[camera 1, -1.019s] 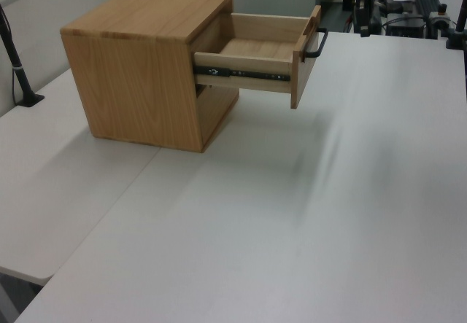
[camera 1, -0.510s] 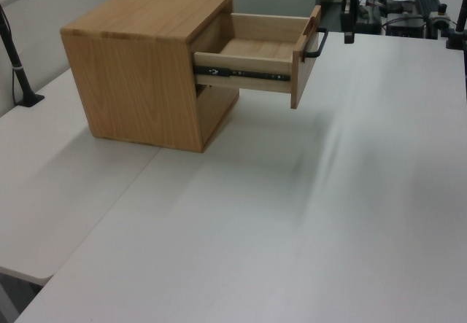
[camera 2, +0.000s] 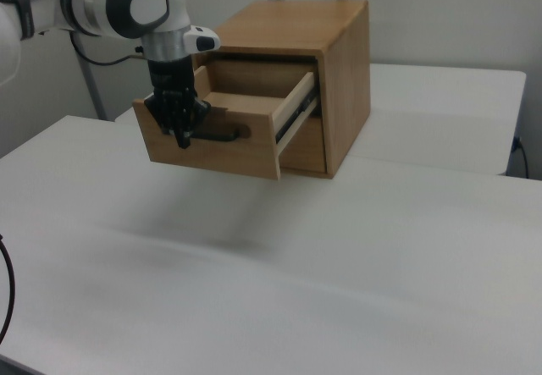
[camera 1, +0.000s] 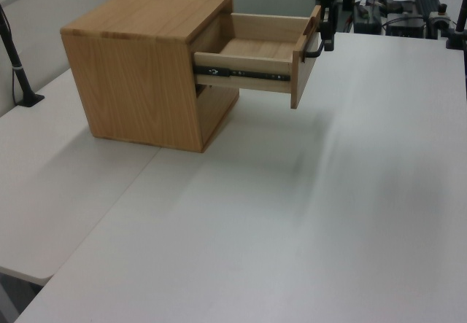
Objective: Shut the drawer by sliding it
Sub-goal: 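Move the gripper down toward the black handle of the open drawer, then push the drawer front with the gripper into the wooden cabinet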
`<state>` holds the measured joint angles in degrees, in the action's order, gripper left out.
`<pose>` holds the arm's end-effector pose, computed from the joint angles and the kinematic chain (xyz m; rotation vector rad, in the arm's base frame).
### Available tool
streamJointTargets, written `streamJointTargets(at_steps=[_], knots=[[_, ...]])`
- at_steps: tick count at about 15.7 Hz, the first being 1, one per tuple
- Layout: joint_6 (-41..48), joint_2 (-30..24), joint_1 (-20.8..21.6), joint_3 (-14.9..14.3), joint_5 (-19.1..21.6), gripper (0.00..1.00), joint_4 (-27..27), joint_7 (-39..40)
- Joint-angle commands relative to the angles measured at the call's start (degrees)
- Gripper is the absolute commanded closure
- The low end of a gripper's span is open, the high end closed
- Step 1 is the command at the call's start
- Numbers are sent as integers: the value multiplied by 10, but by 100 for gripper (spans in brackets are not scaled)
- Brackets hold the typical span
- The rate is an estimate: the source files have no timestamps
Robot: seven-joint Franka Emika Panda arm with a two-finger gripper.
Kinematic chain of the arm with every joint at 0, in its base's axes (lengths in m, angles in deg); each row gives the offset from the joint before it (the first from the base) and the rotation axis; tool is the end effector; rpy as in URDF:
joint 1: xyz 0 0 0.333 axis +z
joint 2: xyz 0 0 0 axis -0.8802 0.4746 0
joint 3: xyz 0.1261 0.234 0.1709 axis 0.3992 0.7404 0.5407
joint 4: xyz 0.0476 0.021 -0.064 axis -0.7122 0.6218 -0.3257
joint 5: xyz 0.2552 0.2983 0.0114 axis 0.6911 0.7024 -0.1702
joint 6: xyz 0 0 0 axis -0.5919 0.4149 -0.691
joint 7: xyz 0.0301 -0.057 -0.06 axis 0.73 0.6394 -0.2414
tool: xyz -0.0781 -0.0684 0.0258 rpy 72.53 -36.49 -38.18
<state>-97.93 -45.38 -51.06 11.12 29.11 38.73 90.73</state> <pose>0.6161 0.0078 0.5577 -3.1031 -0.1952 0.0937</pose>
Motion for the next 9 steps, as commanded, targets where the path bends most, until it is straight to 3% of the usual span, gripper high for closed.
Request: streamJointTargets(at_steps=[1,6,9], knots=[[-49,20,-1,1,10,100,-15,-7],[-174,49,-1,1,10,100,-15,-56],[-215,95,7,1,9,100,-61,-76]])
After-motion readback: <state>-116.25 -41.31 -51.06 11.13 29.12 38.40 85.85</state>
